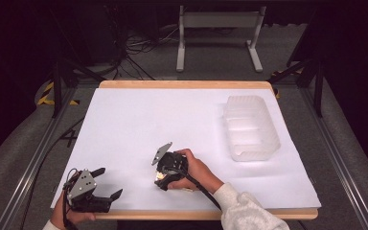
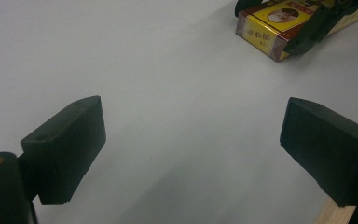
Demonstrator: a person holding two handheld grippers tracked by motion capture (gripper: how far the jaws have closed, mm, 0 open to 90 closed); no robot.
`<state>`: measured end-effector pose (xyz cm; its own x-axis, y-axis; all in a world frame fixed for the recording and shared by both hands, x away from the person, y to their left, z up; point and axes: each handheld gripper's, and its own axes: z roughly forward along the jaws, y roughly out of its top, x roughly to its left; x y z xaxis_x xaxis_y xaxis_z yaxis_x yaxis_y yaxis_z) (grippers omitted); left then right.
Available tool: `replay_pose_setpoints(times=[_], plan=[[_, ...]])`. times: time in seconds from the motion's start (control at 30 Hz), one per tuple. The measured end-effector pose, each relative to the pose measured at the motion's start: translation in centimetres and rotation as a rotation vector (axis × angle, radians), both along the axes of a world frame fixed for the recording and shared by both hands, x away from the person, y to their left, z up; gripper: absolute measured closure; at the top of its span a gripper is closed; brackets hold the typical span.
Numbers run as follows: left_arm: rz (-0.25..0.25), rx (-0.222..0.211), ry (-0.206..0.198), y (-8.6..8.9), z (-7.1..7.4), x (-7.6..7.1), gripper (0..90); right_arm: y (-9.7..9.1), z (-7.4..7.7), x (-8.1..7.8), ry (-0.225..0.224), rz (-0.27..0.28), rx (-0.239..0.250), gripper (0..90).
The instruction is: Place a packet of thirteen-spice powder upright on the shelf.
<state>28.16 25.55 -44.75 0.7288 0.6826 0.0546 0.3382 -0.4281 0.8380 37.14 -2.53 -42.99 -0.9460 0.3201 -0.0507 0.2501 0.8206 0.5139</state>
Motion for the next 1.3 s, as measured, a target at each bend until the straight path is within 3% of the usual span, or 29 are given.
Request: replay_pose_setpoints(times=[0.2,0.37,0.57,0.9,1.3], plan=[[-0.002,0.003,0.0,0.0,0.0,0.0,7.4,0.1,0.2,-0.2,-0.016,0.005,-0.018,31.9],[-0.001,0.006,-0.001,0.1,0.0,0.0,7.4,-0.9,1.4,-0.4,-0.032,-0.022,0.027,32.5],[-0.001,0.006,-0.002,0.1,-0.1,0.0,7.3,-2.3,3.1,-0.9,-0.084,-0.042,0.073,32.8],[0.003,0.009,0.004,0.0,-0.1,0.0,7.3,-6.0,6.0,-2.0,-0.176,-0.136,0.168,33.0],[0.005,0.013,0.007,0.1,-0.2,0.0,7.3,-9.3,7.8,-2.0,-0.266,-0.234,0.241,33.0]])
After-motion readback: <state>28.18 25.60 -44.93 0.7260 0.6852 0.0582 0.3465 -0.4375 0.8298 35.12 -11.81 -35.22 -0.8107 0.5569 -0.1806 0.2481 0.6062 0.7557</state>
